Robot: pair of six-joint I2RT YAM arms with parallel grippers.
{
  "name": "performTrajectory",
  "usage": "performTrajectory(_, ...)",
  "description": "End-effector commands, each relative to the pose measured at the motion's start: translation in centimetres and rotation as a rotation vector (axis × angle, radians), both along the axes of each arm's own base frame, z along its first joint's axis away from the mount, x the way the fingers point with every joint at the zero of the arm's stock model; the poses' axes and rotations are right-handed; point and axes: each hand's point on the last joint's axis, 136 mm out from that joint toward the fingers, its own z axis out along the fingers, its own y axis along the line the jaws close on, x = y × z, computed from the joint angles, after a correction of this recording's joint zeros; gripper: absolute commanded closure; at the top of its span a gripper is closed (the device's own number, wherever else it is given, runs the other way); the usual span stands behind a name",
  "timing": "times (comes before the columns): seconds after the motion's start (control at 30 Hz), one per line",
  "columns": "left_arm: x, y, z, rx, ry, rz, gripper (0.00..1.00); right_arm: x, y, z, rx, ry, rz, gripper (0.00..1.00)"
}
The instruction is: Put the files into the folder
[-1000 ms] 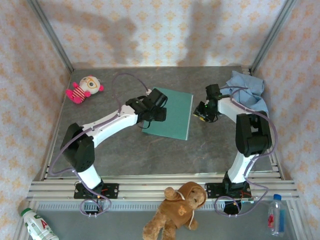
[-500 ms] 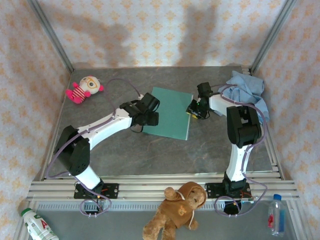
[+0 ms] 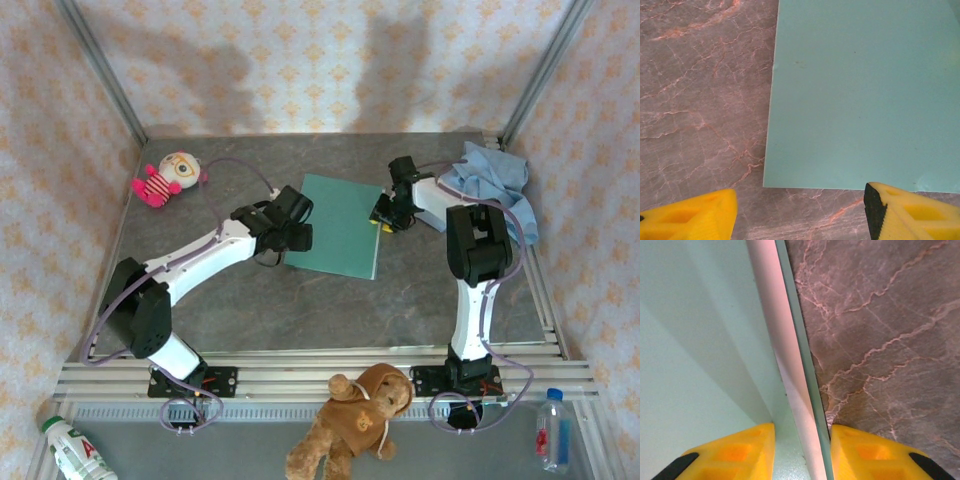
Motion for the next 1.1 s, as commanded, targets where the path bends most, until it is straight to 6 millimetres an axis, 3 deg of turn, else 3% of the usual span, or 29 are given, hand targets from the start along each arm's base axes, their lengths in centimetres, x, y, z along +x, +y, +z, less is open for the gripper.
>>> performTrajectory(0.0, -0.1, 1.6, 0.3, 0.018, -0.013, 0.043, 0.31, 3.0, 2.8, -0.6, 0.031, -0.099, 0.047, 0.66)
performTrajectory(0.13, -0.2, 2.5, 0.5, 0.021, -0.02, 0.063, 0.31, 3.5, 3.7, -0.2, 0.036, -0.103, 0.068, 0.66)
performTrajectory(0.3, 0.0, 4.1, 1.3, 0.018, -0.038, 0.095, 0.31, 3.8, 3.4, 1.9, 0.017, -0.137, 0.07, 0.66)
performTrajectory(0.7, 0.6, 9.3, 3.3, 0.036, -0.083, 0.195, 0.3, 2.1, -0.5, 7.6, -0.153, -0.218, 0.063, 0.65)
performTrajectory(0.87, 1.5, 12.8, 5.0, 0.034, -0.146, 0.277, 0.28, 1.5, -1.7, 10.5, -0.155, -0.293, 0.054, 0.63)
performTrajectory(0.97, 1.9, 15.4, 6.4, 0.066, -0.228, 0.349, 0.18, 0.8, -3.1, 12.5, -0.182, -0.376, 0.04, 0.6)
performTrajectory(1.07, 1.9, 18.5, 7.8, 0.152, -0.333, 0.425, 0.07, -0.2, -5.7, 14.3, -0.255, -0.471, -0.005, 0.54)
